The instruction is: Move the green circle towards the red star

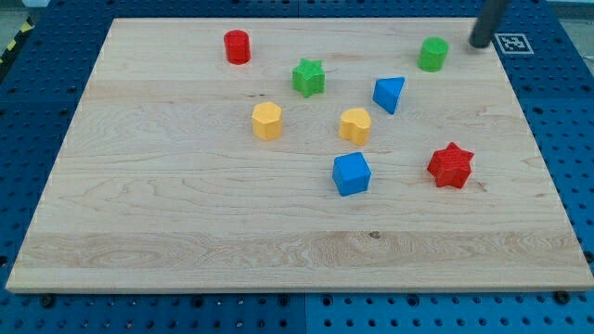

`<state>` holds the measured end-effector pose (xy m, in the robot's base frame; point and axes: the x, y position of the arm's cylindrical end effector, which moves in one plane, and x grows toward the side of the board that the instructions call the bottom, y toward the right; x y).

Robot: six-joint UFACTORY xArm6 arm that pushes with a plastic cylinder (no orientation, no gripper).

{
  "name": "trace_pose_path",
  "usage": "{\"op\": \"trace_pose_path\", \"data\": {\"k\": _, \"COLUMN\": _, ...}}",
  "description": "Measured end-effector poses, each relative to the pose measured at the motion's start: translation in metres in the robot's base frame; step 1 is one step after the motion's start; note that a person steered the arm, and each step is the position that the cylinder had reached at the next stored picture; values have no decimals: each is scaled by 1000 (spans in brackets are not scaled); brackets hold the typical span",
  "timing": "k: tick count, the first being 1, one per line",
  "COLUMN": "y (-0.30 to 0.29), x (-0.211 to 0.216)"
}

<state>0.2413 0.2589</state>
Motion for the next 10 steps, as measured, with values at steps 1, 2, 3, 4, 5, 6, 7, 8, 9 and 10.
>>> {"op": "trace_pose_path", "data": {"k": 1, "y": -36, "x": -5}}
{"op": "trace_pose_path", "data": {"k": 2, "y": -50, "x": -5}}
{"op": "trace_pose_path", "data": {"k": 3, "y": -52, "x": -5}}
{"op": "trace_pose_path", "data": {"k": 4, "y": -70, "x": 0}}
{"op": "trace_pose_path", "data": {"k": 5, "y": -71, "x": 1}}
{"op": "trace_pose_path", "data": {"k": 6, "y": -71, "x": 10}}
{"op": "trace_pose_path", "data": {"k": 7, "y": -71, "x": 26}}
{"op": "trace_pose_path", "data": {"k": 8, "y": -65, "x": 41}}
{"op": "trace_pose_path", "data": {"k": 9, "y": -45, "x": 50}}
{"op": "trace_pose_path", "data": {"k": 10, "y": -18, "x": 57}}
